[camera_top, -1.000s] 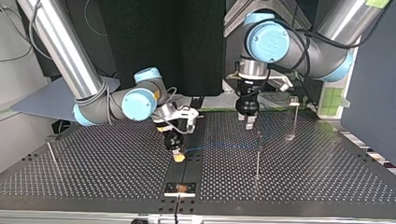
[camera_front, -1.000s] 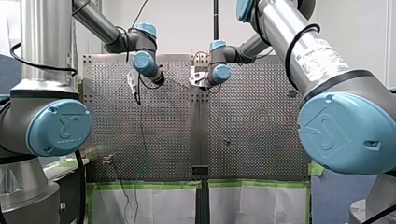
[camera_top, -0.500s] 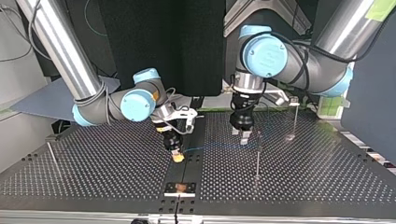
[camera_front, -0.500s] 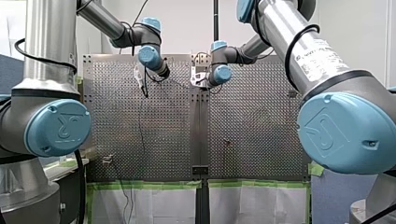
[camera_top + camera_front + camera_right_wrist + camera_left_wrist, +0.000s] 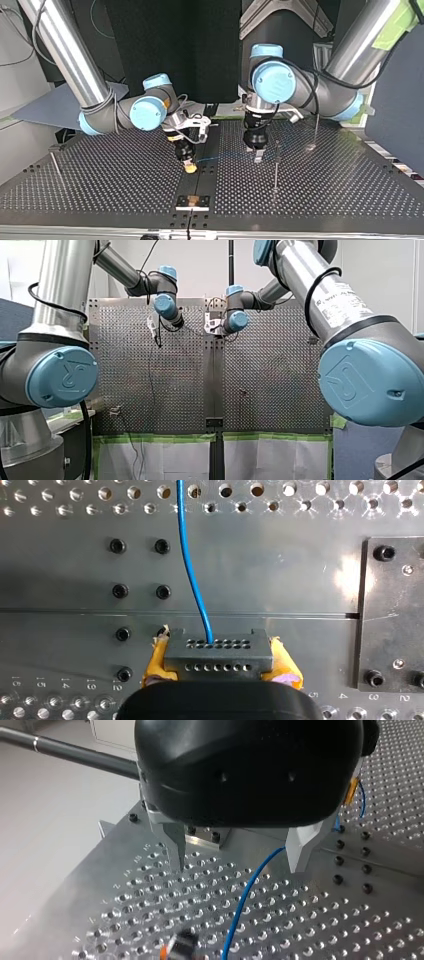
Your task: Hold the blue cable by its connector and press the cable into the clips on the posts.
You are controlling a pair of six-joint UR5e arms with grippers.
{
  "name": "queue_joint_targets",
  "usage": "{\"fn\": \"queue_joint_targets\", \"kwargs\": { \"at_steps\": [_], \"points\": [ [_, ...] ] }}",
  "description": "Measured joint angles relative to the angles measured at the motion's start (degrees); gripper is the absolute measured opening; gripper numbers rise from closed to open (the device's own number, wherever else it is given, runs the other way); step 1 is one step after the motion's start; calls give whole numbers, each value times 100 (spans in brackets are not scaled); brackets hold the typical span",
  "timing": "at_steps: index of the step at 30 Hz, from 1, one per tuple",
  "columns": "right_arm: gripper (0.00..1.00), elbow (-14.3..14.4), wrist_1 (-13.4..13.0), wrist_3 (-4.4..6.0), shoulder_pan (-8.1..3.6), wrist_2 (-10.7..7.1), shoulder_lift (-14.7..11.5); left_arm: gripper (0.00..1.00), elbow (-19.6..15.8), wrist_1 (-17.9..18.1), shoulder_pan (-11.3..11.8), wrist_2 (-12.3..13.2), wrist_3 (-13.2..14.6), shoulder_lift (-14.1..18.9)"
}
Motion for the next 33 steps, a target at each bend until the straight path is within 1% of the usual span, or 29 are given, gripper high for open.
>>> {"fn": "queue_joint_targets", "kwargs": {
  "at_steps": [7, 18, 24, 28, 33],
  "points": [
    [0, -4, 1, -9, -7, -1, 11, 100, 239, -66, 47, -58, 7, -165],
    [0, -2, 2, -36, -20, -7, 33, 100, 413, -156, 128, -119, 43, -399],
    [0, -6, 2, -36, -47, -7, 14, 100, 658, -247, 155, -165, 73, -487],
    [0, -3, 2, -37, -63, -7, 18, 100, 852, -408, 154, -230, 171, -622],
    [0, -3, 2, -37, -69, -18, 34, 100, 969, -477, 161, -325, 240, -666]
  ]
}}
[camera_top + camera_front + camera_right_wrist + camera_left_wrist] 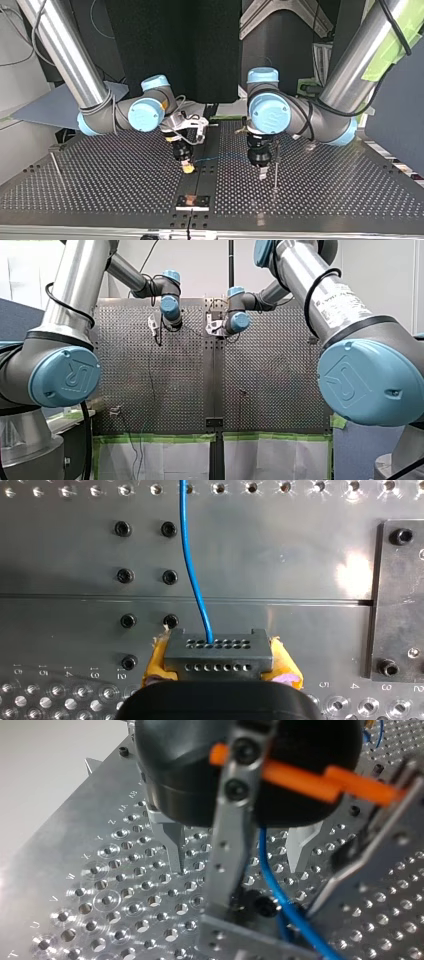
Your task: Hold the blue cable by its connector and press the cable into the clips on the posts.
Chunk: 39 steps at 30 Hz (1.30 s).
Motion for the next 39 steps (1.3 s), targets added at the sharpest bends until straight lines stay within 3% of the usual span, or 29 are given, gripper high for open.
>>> {"fn": "queue_joint_targets", "kwargs": {
  "at_steps": [7, 8, 9, 10, 12, 13, 15, 22, 34, 36, 37, 38, 39],
  "points": [
    [0, 1, 4, 0, -1, -6, -16, 100, 17, -7, -9, -118, 148, -2],
    [0, 0, 4, 0, -1, -7, -22, 67, 17, -6, -13, -128, 175, -2],
    [0, 1, 6, 0, -1, -7, -28, 53, 18, -2, -20, -143, 205, -3],
    [0, 1, 7, 0, -1, -7, -32, 53, 18, 9, -35, -176, 255, -3],
    [0, 2, 8, 0, -2, -7, -36, 20, 19, 48, -61, -225, 342, -1],
    [0, 3, 8, 0, -2, -7, -38, 20, 19, 94, -80, -249, 407, -1],
    [0, 3, 8, 0, -3, -9, -40, 0, 19, 178, -109, -268, 515, -1],
    [0, 3, 13, 0, -2, -15, -35, 0, 19, 340, -201, -269, 851, 1],
    [0, 3, 18, 0, -2, -16, -19, 3, 19, 378, -297, -260, 1131, 0],
    [0, 4, 18, 0, -2, -16, -17, 27, 19, 379, -311, -258, 1153, 1],
    [0, 4, 17, 0, -2, -16, -14, 27, 19, 379, -319, -257, 1159, -1],
    [0, 3, 17, 0, -2, -15, -12, 40, 19, 379, -325, -257, 1161, -1],
    [0, 3, 18, 0, -1, -16, -9, 62, 19, 379, -330, -258, 1163, -1]
  ]
}}
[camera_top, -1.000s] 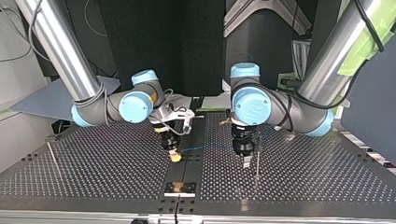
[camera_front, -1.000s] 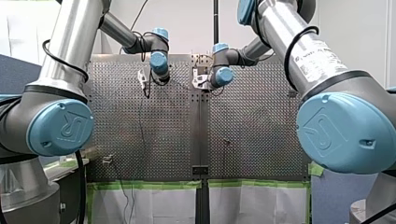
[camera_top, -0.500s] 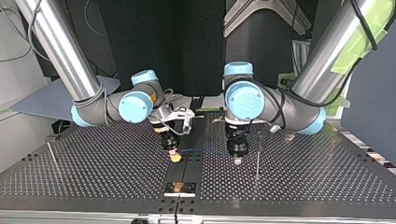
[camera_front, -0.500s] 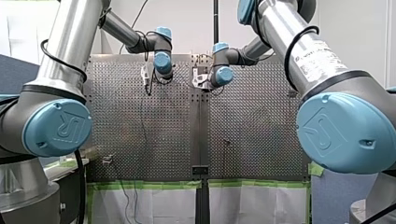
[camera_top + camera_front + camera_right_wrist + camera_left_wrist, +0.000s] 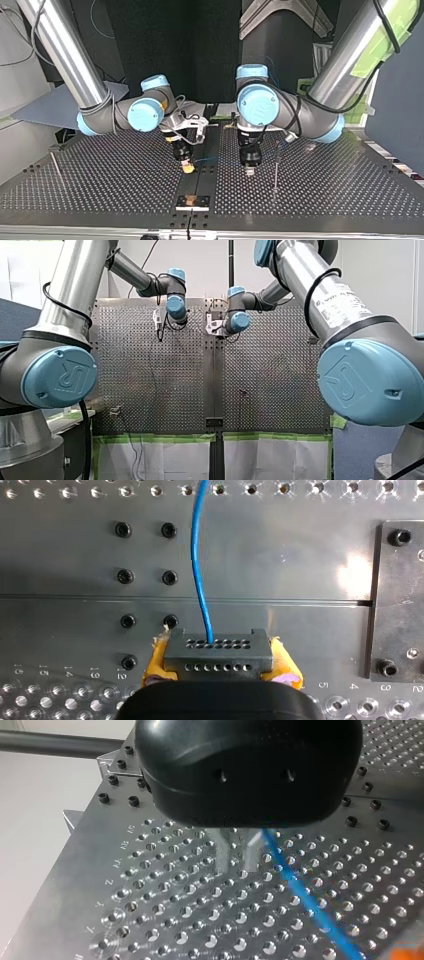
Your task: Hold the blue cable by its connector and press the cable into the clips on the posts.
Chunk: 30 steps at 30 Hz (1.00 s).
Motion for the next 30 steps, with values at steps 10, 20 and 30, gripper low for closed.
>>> {"fn": "queue_joint_targets", "kwargs": {
  "at_steps": [10, 20, 30],
  "points": [
    [0, 1, 0, 0, 9, 0, 5, 60, 0, -64, -47, -242, 20, 0],
    [0, 1, 0, 0, 15, 0, 10, 0, 0, -36, -67, -271, 130, 4],
    [0, 55, 3, 0, -15, 5, -20, 0, 0, 10, -137, -128, 116, 1]
  ]
}}
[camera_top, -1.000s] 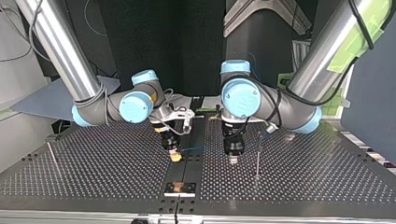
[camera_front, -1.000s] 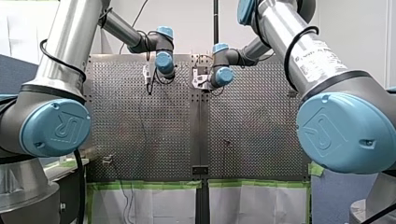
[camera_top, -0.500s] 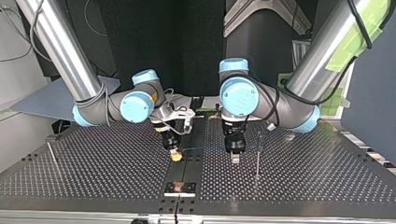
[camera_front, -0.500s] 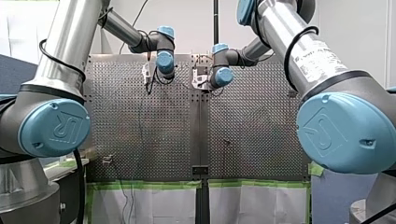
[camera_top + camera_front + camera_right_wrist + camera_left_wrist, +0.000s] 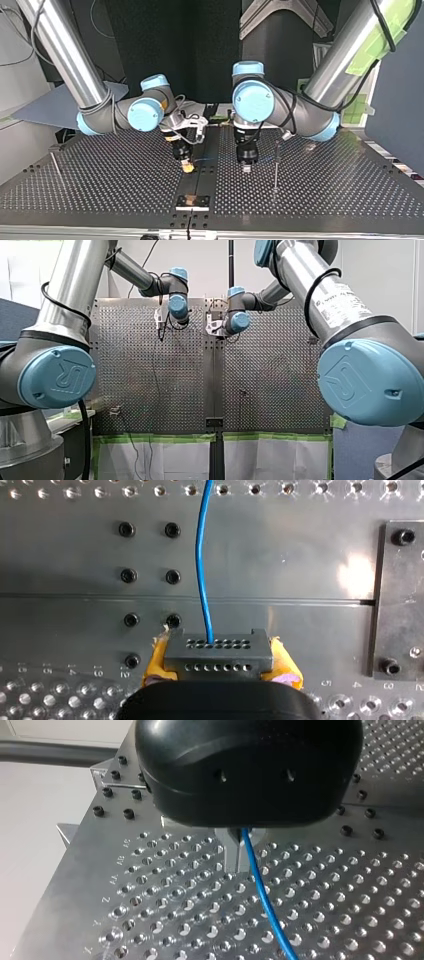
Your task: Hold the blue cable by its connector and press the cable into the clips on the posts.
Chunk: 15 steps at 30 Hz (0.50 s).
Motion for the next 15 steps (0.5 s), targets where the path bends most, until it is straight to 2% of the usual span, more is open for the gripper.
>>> {"fn": "queue_joint_targets", "kwargs": {
  "at_steps": [7, 15],
  "points": [
    [0, 284, -36, -5, -132, 11, -75, 0, -3, 44, -128, 49, -210, -38],
    [0, 675, -77, -14, -277, 35, -254, 0, -198, 126, -295, -51, -273, -349]
  ]
}}
